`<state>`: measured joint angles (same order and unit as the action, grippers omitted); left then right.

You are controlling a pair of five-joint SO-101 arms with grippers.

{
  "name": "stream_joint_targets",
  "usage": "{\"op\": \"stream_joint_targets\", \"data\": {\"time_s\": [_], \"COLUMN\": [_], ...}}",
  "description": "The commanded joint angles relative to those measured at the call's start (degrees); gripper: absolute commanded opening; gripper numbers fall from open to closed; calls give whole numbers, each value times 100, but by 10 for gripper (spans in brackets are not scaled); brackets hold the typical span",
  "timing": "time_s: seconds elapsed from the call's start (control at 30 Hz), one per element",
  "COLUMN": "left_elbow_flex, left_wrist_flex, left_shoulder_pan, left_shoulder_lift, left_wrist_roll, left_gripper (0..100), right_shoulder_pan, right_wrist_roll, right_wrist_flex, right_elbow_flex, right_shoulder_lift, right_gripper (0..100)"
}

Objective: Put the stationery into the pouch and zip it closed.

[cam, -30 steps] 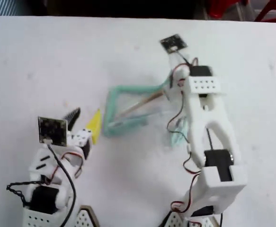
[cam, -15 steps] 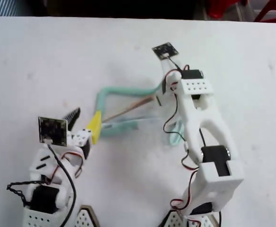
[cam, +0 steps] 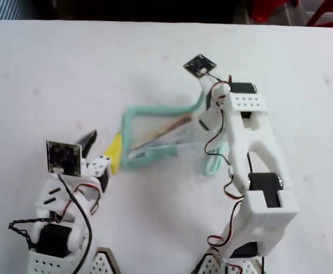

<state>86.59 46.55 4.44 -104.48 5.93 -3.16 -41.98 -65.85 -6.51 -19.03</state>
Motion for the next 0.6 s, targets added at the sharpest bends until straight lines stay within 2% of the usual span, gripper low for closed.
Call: {"op": "stream_joint_targets", "data": {"time_s": [0.0, 0.07, 0.23, 0.3, 0.57], "left_elbow_flex": [-18, -9, -9, -9, -9], "left_wrist_flex": [0, -18, -26, -18, 0], "left_shoulder_pan": [66, 66, 75, 66, 40], "left_shoulder_lift": [-4, -4, -4, -4, -4], "left_wrist_roll": [-70, -70, -70, -70, -70], "left_gripper": [210, 210, 210, 210, 210], "right_shoulder_pan": [163, 40, -136, -127, -4], "right_wrist_roll": [-290, -237, -343, -378, -237], "right_wrist_flex": [-163, -365, -664, -716, -1235], "right_elbow_flex": [-26, -132, -360, -352, -360], "right_shoulder_lift": [-145, -136, -84, -57, 1033], "right_gripper": [36, 107, 430, 506, 526]}}
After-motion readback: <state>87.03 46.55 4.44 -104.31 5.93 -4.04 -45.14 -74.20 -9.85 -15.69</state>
